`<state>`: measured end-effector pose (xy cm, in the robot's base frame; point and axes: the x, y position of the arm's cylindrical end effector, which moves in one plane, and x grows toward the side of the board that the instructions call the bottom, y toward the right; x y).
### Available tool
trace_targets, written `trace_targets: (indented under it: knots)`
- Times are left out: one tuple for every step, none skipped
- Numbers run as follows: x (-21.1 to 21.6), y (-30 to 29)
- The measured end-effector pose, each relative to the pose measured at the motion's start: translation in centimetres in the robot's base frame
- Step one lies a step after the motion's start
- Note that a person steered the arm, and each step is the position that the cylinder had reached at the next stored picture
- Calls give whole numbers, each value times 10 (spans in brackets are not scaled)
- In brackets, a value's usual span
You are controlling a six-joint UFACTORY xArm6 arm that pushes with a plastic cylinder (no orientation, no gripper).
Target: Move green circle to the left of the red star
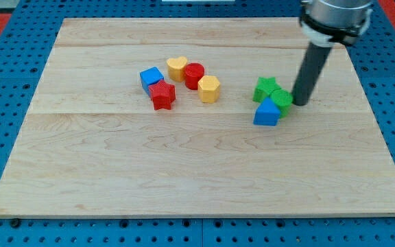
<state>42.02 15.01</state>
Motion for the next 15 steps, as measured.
trace_targets:
  knots:
    - [-2, -40]
    - [19, -40]
    - [35, -52]
    - [35, -95]
    - [30, -69]
    - [10, -53]
    - [8, -105]
    - [5, -113]
    - [11, -122]
    - [16, -163]
    - [21, -215]
    - [33, -256]
    - [84, -252]
    - [93, -294]
    - [78, -297]
